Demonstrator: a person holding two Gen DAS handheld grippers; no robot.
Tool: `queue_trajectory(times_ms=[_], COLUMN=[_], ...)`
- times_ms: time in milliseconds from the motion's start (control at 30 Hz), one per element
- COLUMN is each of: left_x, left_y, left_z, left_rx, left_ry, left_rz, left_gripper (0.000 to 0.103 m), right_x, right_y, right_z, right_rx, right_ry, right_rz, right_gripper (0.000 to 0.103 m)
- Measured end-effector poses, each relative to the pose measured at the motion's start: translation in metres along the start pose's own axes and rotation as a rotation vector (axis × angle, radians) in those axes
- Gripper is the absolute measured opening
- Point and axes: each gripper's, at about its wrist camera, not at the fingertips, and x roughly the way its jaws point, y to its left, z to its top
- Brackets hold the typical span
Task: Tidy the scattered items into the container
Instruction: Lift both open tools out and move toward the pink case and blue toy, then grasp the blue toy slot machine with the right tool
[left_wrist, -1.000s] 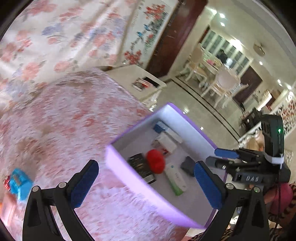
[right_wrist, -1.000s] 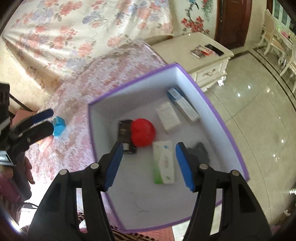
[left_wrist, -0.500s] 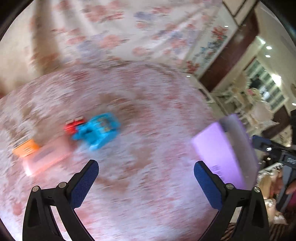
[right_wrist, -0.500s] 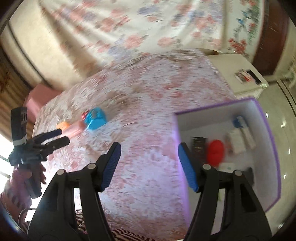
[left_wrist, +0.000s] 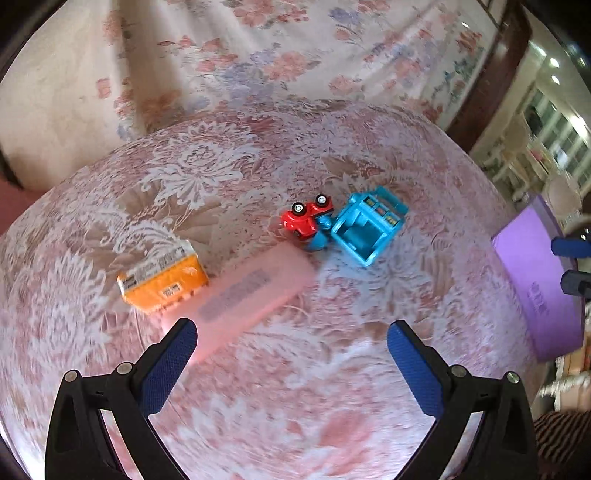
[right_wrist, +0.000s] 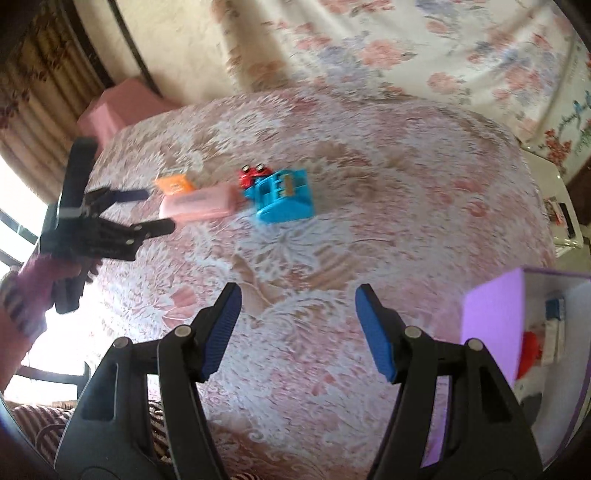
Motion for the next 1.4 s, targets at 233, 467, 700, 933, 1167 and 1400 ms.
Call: queue_trajectory(times_ms=[233, 467, 700, 933, 1167, 1400], left_x=[0.029, 0.058, 0.075, 0.098, 0.099, 0.09], left_y=[0.017, 0.014, 0.012, 0.017, 0.021, 0.022], left_z=[0.009, 0.013, 0.023, 0.02, 0.005, -0.009], left_rx=[0.089, 0.183, 0.229, 0.228, 0.195, 0.12], left_ry=[0.038, 0.09, 0.098, 0.159, 0.173, 0.165], left_rz=[-0.081, -0.099, -0.087, -0.104, -0.11, -0.135], left_gripper=[0.103, 0.103, 0.103, 0.103, 0.103, 0.103], right_x=[0.044, 0.074, 0.098, 0.119, 0.137, 0.152], right_y=[0.014, 0.019, 0.018, 0.004, 0.003, 0.008], right_z=[0.016, 0.021, 0.026, 0.052, 0.073, 0.086], right_rx=[0.024, 0.094, 0.109, 0.204, 0.19, 0.128], right_ry=[0.06, 0.088, 0.119, 0.099, 0.103, 0.107], right_rz=[0.006, 0.035, 0.031, 0.038, 0.028, 0.022], right_gripper=[0.067, 0.067, 0.067, 0.067, 0.067, 0.067])
